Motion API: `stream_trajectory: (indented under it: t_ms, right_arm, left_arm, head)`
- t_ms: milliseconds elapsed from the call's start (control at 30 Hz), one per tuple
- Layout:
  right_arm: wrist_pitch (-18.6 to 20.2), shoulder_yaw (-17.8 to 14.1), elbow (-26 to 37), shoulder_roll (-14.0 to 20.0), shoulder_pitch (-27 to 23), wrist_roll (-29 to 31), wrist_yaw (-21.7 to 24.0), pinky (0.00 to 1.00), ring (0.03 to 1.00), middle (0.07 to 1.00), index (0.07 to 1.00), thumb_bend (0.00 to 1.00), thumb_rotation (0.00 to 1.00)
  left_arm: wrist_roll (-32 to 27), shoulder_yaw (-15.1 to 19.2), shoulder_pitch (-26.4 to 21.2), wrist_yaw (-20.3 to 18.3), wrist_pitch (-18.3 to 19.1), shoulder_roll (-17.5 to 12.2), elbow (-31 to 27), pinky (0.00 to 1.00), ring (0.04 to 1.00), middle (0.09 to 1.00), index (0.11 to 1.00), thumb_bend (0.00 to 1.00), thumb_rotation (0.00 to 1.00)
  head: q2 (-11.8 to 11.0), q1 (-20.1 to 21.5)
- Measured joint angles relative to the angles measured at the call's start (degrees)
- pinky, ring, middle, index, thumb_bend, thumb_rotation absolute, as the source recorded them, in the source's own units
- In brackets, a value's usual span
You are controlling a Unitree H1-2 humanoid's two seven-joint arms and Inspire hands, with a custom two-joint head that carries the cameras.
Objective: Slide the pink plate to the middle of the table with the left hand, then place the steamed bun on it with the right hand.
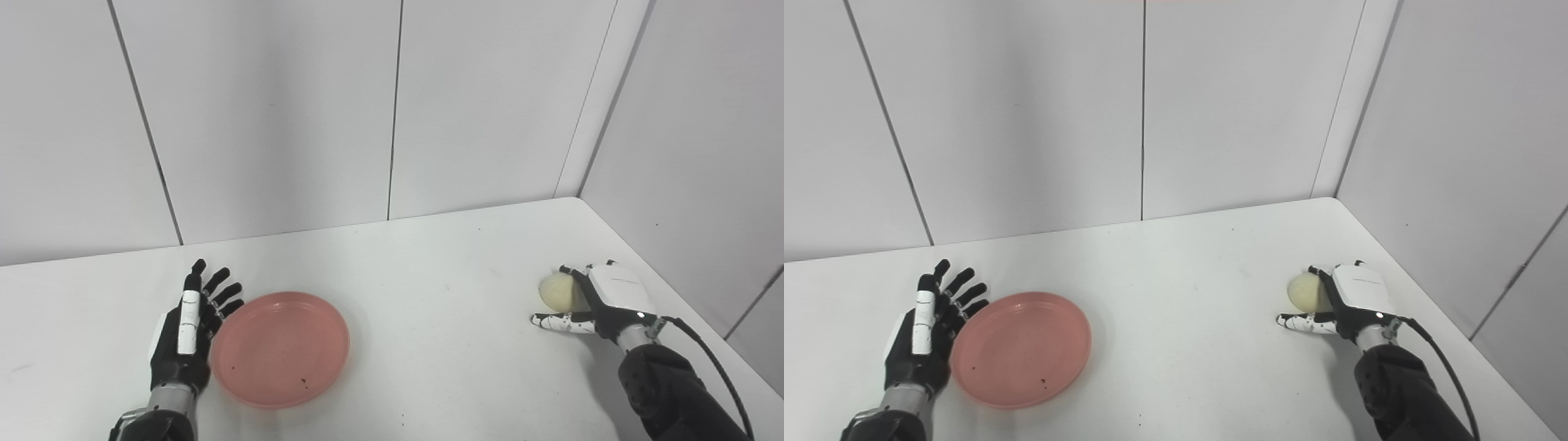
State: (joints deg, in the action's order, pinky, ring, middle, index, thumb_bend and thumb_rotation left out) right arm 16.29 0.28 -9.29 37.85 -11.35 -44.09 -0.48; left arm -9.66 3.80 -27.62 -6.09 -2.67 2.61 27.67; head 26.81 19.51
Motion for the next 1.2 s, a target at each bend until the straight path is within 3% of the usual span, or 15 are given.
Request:
stream_trajectory:
  t_ms: [33, 100, 167, 333, 933, 1200]
  right_arm:
    - [0.0, 0.0, 0.2, 0.0, -0.1, 0.0, -0.5, 0.98, 0.788, 0.609, 0.680, 0.79, 0.25]
    - [0.1, 0.0, 1.0, -0.1, -0.9, 0.0, -0.7, 0.97, 0.753, 0.500, 0.585, 0.59, 0.06]
    - [0.6, -0.1, 1.1, -0.1, -1.7, 0.0, -0.8, 0.95, 0.721, 0.475, 0.539, 0.54, 0.02]
    - [0.8, -0.6, 1.2, -0.1, -2.1, -0.1, -2.0, 0.92, 0.683, 0.468, 0.508, 0.53, 0.00]
    - [1.4, -0.9, 2.1, 0.0, -1.5, 0.5, -1.9, 0.92, 0.697, 0.482, 0.495, 0.53, 0.00]
    - [1.9, -0.7, 9.8, 0.0, -0.4, 0.4, 1.0, 0.95, 0.687, 0.476, 0.501, 0.53, 0.00]
  left_arm:
    - [0.0, 0.0, 0.0, 0.0, 0.0, 0.0, 0.0, 0.76, 0.815, 0.894, 1.000, 0.85, 0.91]
    - [0.0, 0.0, 0.0, 0.0, 0.2, 0.0, 0.0, 0.76, 0.810, 0.893, 1.000, 0.84, 0.92]
    - [0.0, -0.1, 0.0, 0.0, 0.3, 0.0, -0.1, 0.76, 0.807, 0.893, 1.000, 0.84, 0.92]
    - [0.0, -0.1, 0.0, -0.1, 0.7, 0.0, -0.4, 0.76, 0.808, 0.893, 0.998, 0.85, 0.91]
    - [0.3, -0.8, 0.1, -0.1, 1.8, -0.1, -1.0, 0.72, 0.796, 0.886, 0.984, 0.83, 0.94]
    - [0.9, -1.1, 0.1, 0.0, 1.8, -0.1, -1.0, 0.72, 0.797, 0.884, 0.989, 0.83, 0.94]
  head:
    - [0.0, 0.0]
    - [0.0, 0.0]
    - [0.0, 0.0]
    - [0.1, 0.1]
    - [0.3, 0.0]
    - [0.1, -0.5]
